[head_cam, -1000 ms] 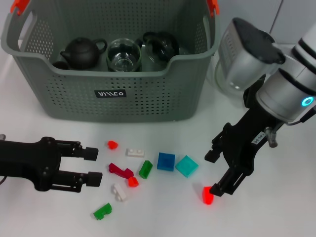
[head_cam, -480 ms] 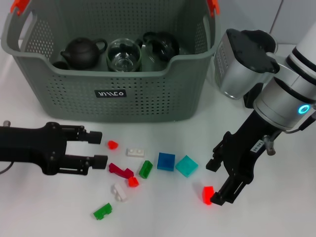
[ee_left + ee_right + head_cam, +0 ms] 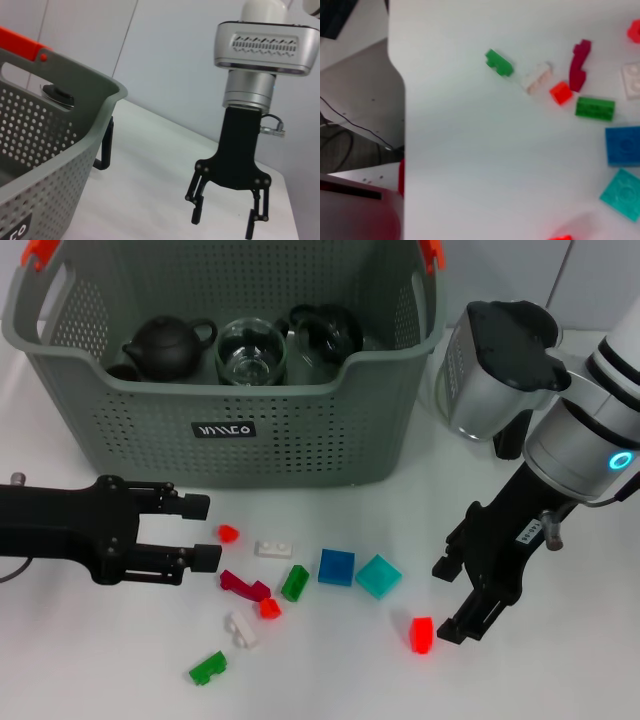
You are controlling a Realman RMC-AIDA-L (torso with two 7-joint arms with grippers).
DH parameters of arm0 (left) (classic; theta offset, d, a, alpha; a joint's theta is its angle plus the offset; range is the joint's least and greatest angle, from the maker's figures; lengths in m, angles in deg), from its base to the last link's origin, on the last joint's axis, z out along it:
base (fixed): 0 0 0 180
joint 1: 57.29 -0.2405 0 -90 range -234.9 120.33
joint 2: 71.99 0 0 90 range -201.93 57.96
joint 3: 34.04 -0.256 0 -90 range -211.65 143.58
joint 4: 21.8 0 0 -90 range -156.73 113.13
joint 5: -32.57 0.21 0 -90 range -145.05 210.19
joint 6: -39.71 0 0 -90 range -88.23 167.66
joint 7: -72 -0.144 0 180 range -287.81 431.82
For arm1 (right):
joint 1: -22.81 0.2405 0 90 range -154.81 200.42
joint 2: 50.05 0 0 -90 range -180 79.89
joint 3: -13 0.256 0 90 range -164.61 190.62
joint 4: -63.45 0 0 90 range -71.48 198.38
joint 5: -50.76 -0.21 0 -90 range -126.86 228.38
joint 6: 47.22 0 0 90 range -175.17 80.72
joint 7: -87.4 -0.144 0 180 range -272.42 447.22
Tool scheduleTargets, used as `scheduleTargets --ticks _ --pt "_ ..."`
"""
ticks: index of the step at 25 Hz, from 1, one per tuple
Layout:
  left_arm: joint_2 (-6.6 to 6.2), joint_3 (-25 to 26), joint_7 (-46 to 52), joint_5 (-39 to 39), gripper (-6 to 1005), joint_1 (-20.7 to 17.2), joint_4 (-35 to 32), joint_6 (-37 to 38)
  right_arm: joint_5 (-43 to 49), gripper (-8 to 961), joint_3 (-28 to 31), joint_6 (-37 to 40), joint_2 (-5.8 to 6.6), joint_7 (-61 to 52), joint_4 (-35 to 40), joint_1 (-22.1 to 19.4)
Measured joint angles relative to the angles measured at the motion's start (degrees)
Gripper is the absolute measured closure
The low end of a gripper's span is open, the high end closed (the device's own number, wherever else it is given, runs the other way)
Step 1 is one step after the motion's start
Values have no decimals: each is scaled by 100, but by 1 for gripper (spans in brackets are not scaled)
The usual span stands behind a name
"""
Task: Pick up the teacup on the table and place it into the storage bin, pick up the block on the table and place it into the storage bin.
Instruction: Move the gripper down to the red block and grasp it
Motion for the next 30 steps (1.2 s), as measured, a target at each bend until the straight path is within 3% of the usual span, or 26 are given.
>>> scheduleTargets --ticks 11,25,30 --pt "-106 -17 -92 109 264 -50 -176 4 5 129 -540 -463 -45 -63 -331 123" --pt "-123 -5 -221 118 263 -101 -254 -7 -495 131 -2066 -1308 -105 -136 -404 243" --pt "-133 4 -215 118 264 -119 -270 -14 -633 132 -2368 -1376 -106 -143 -400 274"
